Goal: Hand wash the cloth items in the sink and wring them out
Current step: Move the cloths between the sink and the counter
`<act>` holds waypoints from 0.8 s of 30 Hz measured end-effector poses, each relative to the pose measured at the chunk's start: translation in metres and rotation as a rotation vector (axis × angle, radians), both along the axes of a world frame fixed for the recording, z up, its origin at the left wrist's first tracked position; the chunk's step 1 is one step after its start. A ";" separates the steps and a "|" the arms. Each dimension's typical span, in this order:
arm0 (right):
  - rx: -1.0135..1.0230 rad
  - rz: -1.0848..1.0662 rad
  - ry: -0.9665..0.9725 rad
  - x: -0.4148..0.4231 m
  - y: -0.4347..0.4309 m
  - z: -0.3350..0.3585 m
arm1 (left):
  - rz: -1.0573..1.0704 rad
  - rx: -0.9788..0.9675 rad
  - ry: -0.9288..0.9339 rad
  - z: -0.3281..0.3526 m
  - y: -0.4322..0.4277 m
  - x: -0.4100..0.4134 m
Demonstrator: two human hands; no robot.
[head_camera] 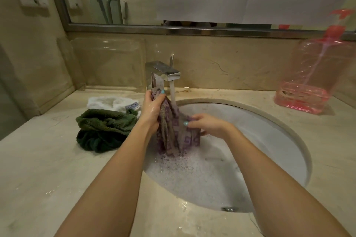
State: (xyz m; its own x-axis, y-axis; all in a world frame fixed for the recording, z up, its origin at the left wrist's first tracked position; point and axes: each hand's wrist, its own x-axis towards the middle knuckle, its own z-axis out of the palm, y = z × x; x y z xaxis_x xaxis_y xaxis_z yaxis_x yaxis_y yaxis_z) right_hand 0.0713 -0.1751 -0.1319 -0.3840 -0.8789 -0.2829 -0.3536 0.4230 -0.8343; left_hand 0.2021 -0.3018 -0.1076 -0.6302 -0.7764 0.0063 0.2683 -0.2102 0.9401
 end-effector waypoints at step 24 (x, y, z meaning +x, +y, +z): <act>-0.469 -0.358 -0.069 0.055 -0.034 0.025 | 0.018 -0.207 -0.354 -0.006 0.021 -0.014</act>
State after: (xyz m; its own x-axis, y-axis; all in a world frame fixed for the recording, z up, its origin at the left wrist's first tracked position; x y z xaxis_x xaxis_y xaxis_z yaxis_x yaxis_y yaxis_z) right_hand 0.1258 -0.2091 -0.1064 -0.6741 -0.7353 0.0700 -0.1954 0.0861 -0.9769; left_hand 0.1883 -0.2810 -0.1132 -0.6075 -0.7927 -0.0510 -0.0773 -0.0050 0.9970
